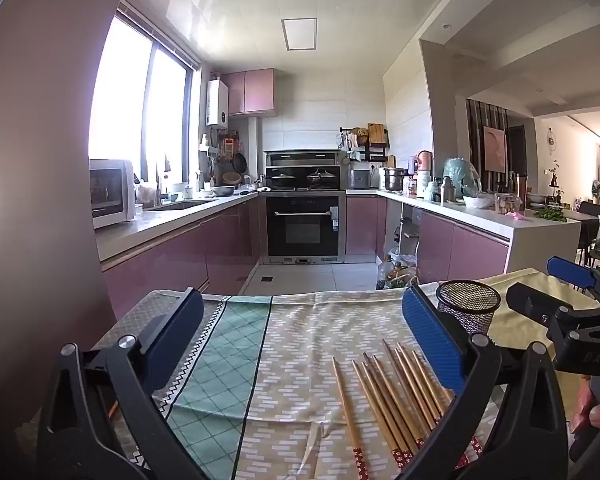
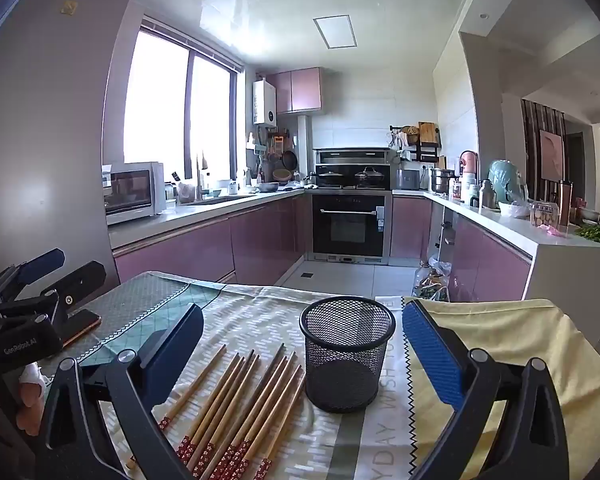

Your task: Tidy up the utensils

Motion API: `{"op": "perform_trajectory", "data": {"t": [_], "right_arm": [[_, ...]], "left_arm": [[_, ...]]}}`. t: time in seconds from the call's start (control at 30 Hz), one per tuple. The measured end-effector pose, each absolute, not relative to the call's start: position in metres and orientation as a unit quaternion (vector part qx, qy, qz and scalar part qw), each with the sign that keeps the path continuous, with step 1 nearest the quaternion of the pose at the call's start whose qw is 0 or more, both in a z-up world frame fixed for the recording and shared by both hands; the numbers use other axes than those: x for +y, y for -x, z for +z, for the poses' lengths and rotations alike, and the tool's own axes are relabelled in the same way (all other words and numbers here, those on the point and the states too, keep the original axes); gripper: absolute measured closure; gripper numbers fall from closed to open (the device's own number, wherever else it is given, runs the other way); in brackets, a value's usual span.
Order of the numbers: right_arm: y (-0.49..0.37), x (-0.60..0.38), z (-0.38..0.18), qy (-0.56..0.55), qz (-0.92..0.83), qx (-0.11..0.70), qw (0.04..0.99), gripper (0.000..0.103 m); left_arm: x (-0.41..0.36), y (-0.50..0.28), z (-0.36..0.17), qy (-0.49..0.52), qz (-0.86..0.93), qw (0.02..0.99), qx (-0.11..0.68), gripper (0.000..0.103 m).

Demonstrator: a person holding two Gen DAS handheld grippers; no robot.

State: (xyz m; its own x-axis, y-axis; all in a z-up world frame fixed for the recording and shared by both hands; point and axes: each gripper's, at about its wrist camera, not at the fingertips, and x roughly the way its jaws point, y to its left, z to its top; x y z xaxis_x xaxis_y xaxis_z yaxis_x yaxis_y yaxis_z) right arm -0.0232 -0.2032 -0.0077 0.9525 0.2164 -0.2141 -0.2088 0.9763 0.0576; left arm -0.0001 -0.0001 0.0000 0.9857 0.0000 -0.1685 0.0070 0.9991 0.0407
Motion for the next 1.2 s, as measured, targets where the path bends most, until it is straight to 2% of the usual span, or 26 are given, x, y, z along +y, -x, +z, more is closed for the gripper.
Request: {"op": "perform_trajectory", "data": {"t": [1.2], "right_arm": [[0.0272, -0.2009, -0.006, -0.017, 0.11, 0.099, 0.989, 0.007]], "left_arm": [[-0.0059, -0.0013, 0.0023, -0.015, -0.004, 0.997, 0.079, 0.005]]}}
